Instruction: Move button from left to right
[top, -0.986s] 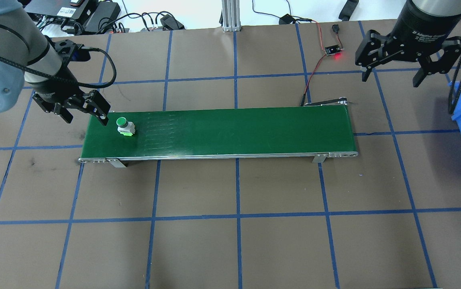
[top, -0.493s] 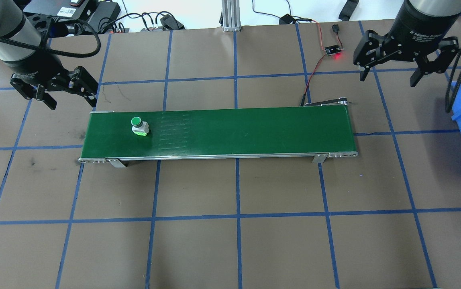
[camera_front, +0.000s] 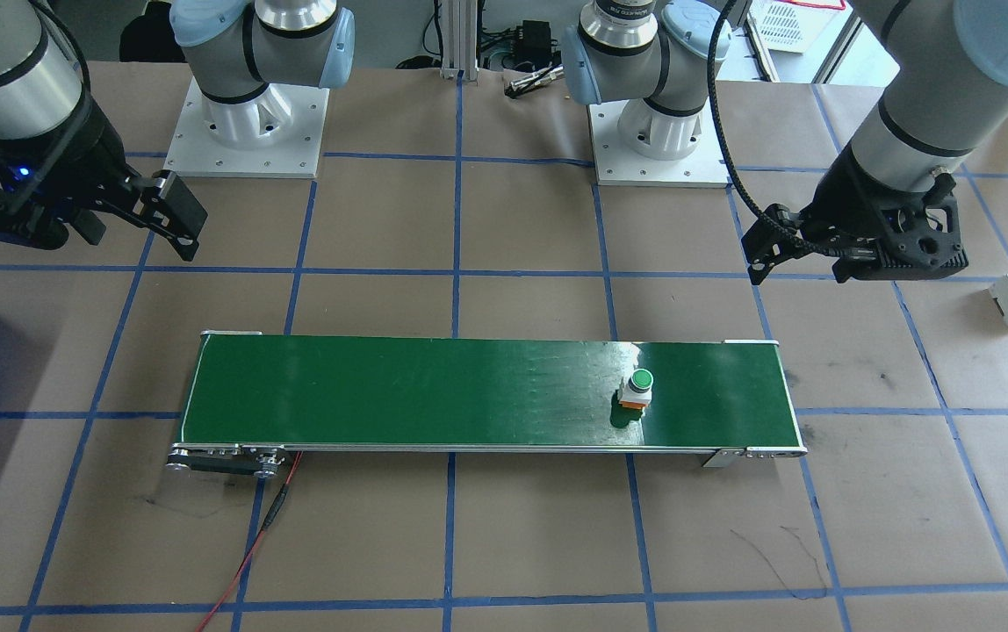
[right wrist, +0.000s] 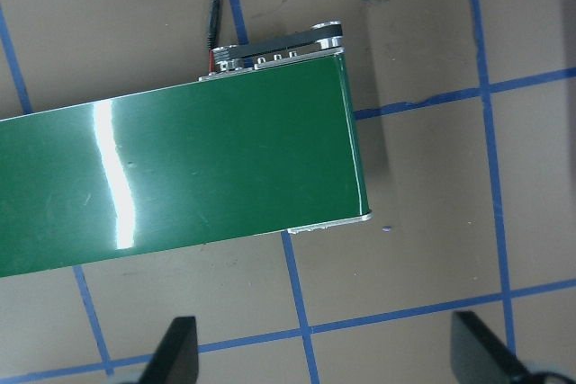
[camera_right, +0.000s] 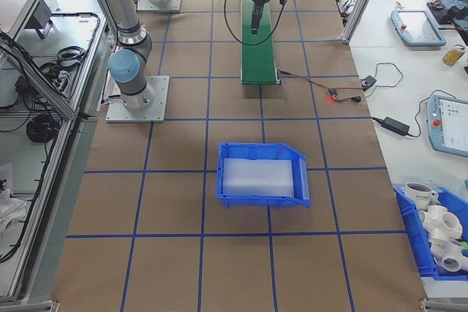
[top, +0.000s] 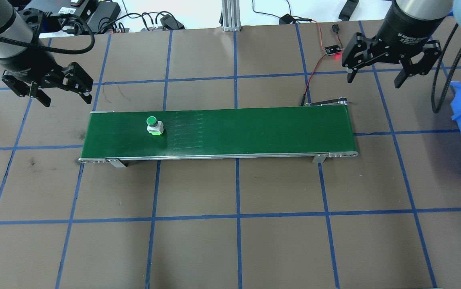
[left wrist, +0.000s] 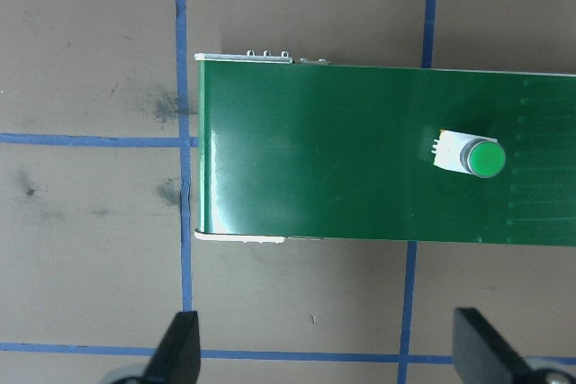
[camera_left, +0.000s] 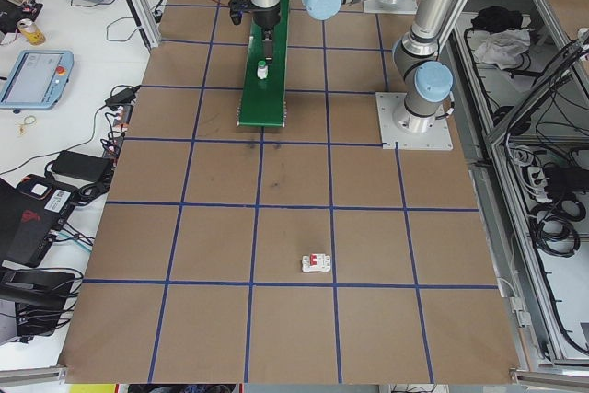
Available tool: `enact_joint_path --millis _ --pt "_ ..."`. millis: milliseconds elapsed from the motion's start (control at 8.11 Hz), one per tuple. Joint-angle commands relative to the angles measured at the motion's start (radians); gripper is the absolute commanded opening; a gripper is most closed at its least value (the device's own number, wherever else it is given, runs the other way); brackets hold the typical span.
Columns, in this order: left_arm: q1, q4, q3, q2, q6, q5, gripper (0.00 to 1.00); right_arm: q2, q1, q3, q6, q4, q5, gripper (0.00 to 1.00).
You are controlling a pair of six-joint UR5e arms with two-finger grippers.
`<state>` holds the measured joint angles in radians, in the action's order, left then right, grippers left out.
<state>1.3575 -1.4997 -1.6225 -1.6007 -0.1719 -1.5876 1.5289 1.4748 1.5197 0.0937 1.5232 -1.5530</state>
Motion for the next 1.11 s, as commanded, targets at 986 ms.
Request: enact_joint_path --millis 986 --pt "-0.003 0.015 0.001 -0.018 0.014 0.0 1.0 -0.076 0.002 0.027 -0.114 0.032 0.056 1.0"
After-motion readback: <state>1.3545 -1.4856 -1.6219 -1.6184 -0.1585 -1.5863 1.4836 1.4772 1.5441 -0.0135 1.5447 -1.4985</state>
